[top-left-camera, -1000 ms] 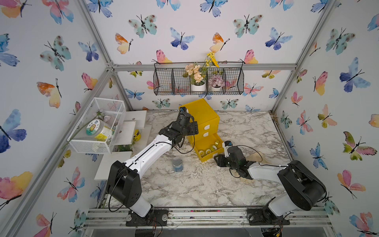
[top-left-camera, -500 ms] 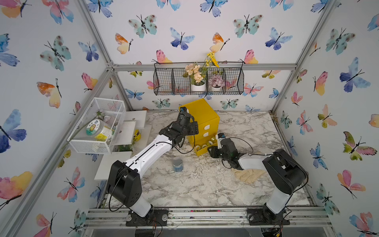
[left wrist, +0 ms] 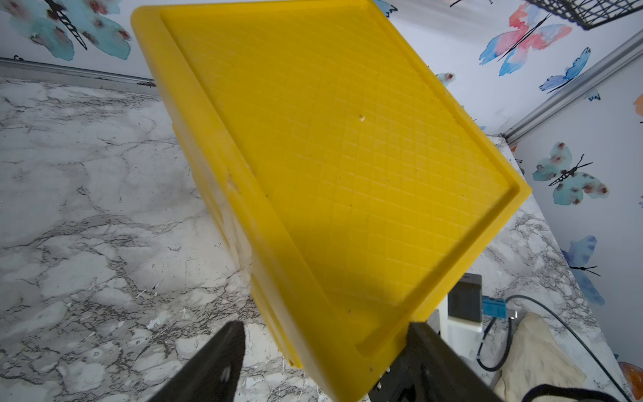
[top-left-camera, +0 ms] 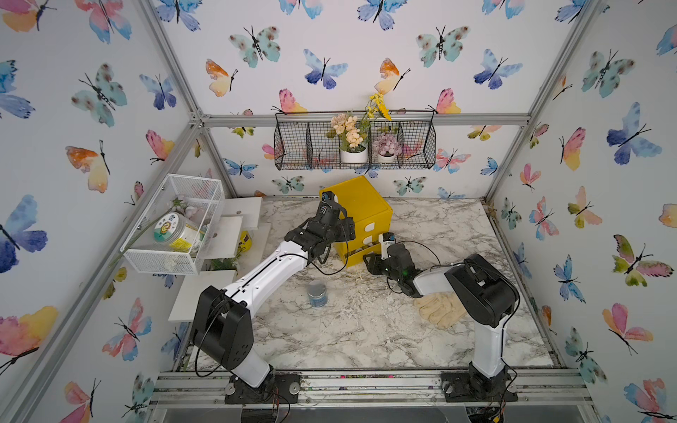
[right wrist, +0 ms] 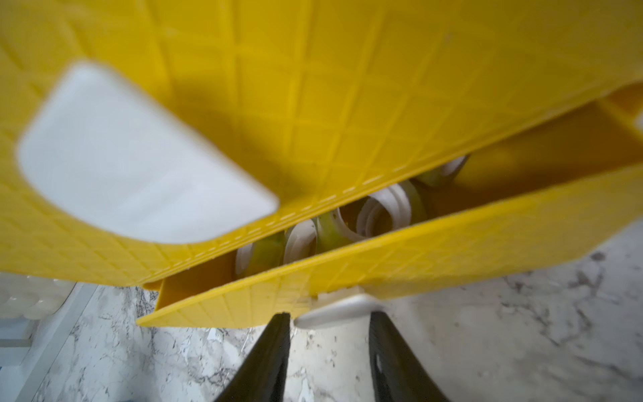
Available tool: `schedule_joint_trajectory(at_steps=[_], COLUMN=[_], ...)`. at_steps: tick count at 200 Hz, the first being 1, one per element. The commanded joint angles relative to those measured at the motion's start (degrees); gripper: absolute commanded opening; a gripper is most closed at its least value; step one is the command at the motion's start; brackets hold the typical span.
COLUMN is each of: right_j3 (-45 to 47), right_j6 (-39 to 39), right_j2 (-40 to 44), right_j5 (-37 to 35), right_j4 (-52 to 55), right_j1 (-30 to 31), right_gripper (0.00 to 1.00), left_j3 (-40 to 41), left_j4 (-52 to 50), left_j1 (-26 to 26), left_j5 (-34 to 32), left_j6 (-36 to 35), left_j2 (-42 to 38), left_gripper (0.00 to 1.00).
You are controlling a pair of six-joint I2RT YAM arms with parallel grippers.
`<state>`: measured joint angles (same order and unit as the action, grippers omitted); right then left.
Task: Place the transparent tape into the drawer according to color
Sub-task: Close the drawer in the storage box.
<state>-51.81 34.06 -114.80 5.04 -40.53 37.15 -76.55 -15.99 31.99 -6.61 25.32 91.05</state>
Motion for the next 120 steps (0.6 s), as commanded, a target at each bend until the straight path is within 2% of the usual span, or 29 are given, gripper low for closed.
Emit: schedule_joint_trajectory(at_steps=[1,43,71,94,120], right_j3=[-1.56,-2.02,-0.26,2.14,6.87], right_j6=[0.70,0.39,-0.58,-1.96,-2.41], right_j2=[-1.68,-2.49,-0.40,3.00,9.18], right_j5=[0.74,0.54,0.48,0.20,-0.35], right_j4=[-3.42,-3.78,-3.79,-3.13,-2.08], right_j1=[-0.23,-0.21,-0.14,-0.14,-0.14], right_gripper=[0.42,0.43,0.50,0.58,0.64], left_j3=[2.68,3.43,2.82,2.33,2.26], left_j4=[-4.84,-4.42,-4.74,-4.66,-5.14], left_j1=[-0.70,-0.69,-0.70,-0.65,-0.70], left_j5=[-1.65,-1.22,-0.34,-0.21,-0.44], left_j6=[-0.43,-0.45,-0.02,0.52,1.38], left_j2=[2.56,2.56,1.92,-0.19,-4.63], left_gripper=[0.77,0.77,0.80,0.88,0.96])
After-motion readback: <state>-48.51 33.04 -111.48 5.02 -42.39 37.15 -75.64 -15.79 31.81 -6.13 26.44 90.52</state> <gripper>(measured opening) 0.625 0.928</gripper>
